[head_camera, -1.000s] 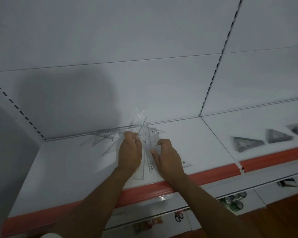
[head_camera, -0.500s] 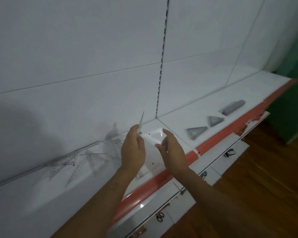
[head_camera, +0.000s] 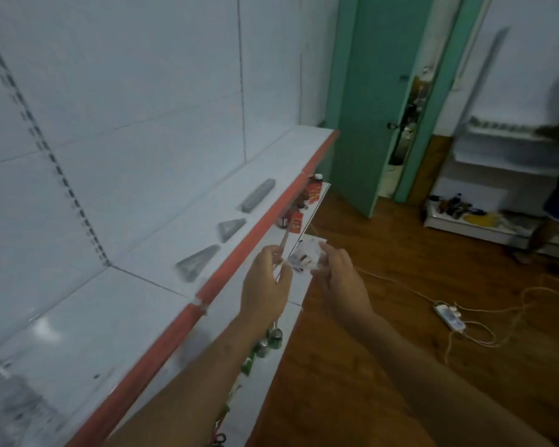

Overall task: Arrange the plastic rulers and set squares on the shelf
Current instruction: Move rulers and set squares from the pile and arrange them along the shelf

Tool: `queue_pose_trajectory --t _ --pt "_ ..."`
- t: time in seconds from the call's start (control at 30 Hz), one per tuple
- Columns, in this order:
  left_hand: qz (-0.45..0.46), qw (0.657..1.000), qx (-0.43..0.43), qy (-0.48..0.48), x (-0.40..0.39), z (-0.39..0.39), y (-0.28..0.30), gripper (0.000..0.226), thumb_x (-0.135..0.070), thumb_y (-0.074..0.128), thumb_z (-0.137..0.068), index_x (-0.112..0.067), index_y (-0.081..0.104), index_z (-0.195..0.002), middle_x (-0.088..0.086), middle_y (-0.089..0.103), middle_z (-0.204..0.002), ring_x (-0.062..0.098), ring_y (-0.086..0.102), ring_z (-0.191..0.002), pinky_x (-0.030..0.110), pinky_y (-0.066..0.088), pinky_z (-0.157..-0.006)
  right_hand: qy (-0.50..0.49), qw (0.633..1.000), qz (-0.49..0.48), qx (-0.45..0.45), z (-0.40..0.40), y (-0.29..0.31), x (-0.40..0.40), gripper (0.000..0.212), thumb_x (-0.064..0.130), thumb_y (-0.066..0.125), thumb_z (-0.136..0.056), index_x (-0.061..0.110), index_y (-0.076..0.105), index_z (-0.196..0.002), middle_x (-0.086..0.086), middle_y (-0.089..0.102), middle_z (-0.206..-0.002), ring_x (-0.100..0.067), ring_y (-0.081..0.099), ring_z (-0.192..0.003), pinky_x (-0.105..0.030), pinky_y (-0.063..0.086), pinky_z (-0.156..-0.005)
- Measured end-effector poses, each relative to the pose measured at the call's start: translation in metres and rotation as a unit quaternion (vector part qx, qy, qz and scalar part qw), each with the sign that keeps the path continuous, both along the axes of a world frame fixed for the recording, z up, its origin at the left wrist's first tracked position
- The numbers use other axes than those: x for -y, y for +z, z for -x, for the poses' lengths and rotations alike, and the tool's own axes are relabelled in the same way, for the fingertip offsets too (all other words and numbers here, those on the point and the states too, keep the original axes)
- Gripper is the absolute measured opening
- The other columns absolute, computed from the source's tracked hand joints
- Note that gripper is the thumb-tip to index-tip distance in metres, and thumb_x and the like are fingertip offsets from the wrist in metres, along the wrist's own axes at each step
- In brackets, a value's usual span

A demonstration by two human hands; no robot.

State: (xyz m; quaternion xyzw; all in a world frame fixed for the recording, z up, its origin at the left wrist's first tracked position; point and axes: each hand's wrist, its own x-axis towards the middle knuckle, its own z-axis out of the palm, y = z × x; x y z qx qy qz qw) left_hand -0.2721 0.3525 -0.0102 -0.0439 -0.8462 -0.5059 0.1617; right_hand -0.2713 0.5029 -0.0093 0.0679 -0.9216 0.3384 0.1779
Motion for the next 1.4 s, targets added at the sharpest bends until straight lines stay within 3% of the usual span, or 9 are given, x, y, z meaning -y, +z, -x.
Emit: queue_pose_trajectory --t 0.23,0.37,0.5,0.73,0.9,1.1,1.23,1.33,1.4 --pt "0.027 0.998 0.044 -0.028 -0.122 0.051 -0.003 0.016 -0.029 0.052 -0.097 -0.027 0.057 -0.112 -0.012 0.063 -0.106 0.003 0.057 -0.092 0.012 0.046 -0.076 -0.034 0.999 -0.021 0.016 0.034 -0.001 -0.125 0.051 0.027 0.058 -0.091 0.027 0.042 -0.139 0.014 0.048 -0.106 -0.001 0.049 -0.079 -0.013 0.043 -0.063" --pt "0.041 0.997 0.06 -0.018 -0.161 0.072 -0.01 0.011 -0.032 0.056 -0.095 -0.031 0.055 -0.106 -0.01 0.065 -0.106 0.005 0.059 -0.092 0.026 0.055 -0.081 -0.036 0.999 -0.006 0.02 0.057 -0.009 -0.165 0.05 0.031 0.058 -0.09 0.027 0.043 -0.138 0.015 0.05 -0.104 0.001 0.049 -0.078 -0.013 0.042 -0.062" --pt "0.057 0.995 0.075 -0.017 -0.175 0.09 -0.016 0.013 -0.033 0.061 -0.092 -0.032 0.054 -0.103 -0.011 0.065 -0.106 0.006 0.06 -0.094 0.027 0.054 -0.083 -0.032 0.999 0.009 0.035 0.082 -0.022 -0.181 0.047 0.027 0.062 -0.088 0.026 0.047 -0.134 0.015 0.053 -0.108 0.004 0.049 -0.078 -0.011 0.042 -0.063" --pt "0.078 0.991 0.105 -0.004 -0.178 0.15 -0.021 0.024 -0.034 0.064 -0.09 -0.027 0.059 -0.112 -0.008 0.066 -0.114 0.011 0.062 -0.104 0.03 0.052 -0.09 -0.032 0.999 0.0 0.039 0.149 -0.031 -0.185 0.045 0.03 0.058 -0.091 0.026 0.047 -0.134 0.014 0.052 -0.105 -0.001 0.052 -0.08 -0.013 0.044 -0.062" --pt "0.059 0.992 0.109 0.025 -0.169 0.214 -0.02 0.028 -0.032 0.066 -0.088 -0.021 0.065 -0.114 -0.005 0.069 -0.11 0.012 0.065 -0.1 0.029 0.054 -0.087 -0.018 0.999 -0.025 0.04 0.213 -0.025 -0.18 0.046 0.031 0.058 -0.091 0.023 0.046 -0.135 0.009 0.053 -0.105 -0.004 0.054 -0.08 -0.013 0.043 -0.06" --pt "0.058 0.994 0.074 0.055 -0.15 0.271 -0.005 0.027 -0.031 0.067 -0.088 -0.019 0.067 -0.112 -0.006 0.07 -0.106 0.0 0.057 -0.087 0.004 0.035 -0.065 0.002 0.998 -0.049 0.028 0.284 -0.01 -0.162 0.045 0.033 0.058 -0.091 0.025 0.048 -0.133 0.007 0.054 -0.109 -0.006 0.053 -0.085 -0.015 0.047 -0.066" --pt "0.069 0.992 0.05 0.09 -0.127 0.292 -0.001 0.028 -0.037 0.066 -0.088 -0.021 0.068 -0.11 -0.006 0.07 -0.108 0.007 0.063 -0.097 0.015 0.044 -0.076 0.037 0.997 -0.056 0.026 0.326 -0.013 -0.141 0.048 0.04 0.058 -0.088 0.027 0.049 -0.133 0.006 0.054 -0.121 -0.009 0.056 -0.098 -0.027 0.055 -0.081" --pt "0.072 0.987 0.052 0.133 -0.107 0.302 -0.004 0.027 -0.039 0.065 -0.088 -0.023 0.067 -0.11 -0.006 0.069 -0.11 0.01 0.064 -0.099 0.026 0.05 -0.086 0.084 0.994 -0.067 0.018 0.352 -0.015 -0.118 0.047 0.04 0.058 -0.09 0.025 0.05 -0.134 0.005 0.055 -0.125 -0.012 0.057 -0.105 -0.025 0.051 -0.088" --pt "0.09 0.98 0.054 0.17 -0.09 0.312 -0.009 0.027 -0.042 0.062 -0.09 -0.022 0.067 -0.107 -0.004 0.069 -0.106 0.013 0.065 -0.095 0.03 0.053 -0.084 0.131 0.989 -0.07 0.009 0.369 -0.016 -0.101 0.042 0.037 0.058 -0.092 0.023 0.052 -0.131 0.004 0.057 -0.124 -0.014 0.058 -0.107 -0.023 0.044 -0.089"
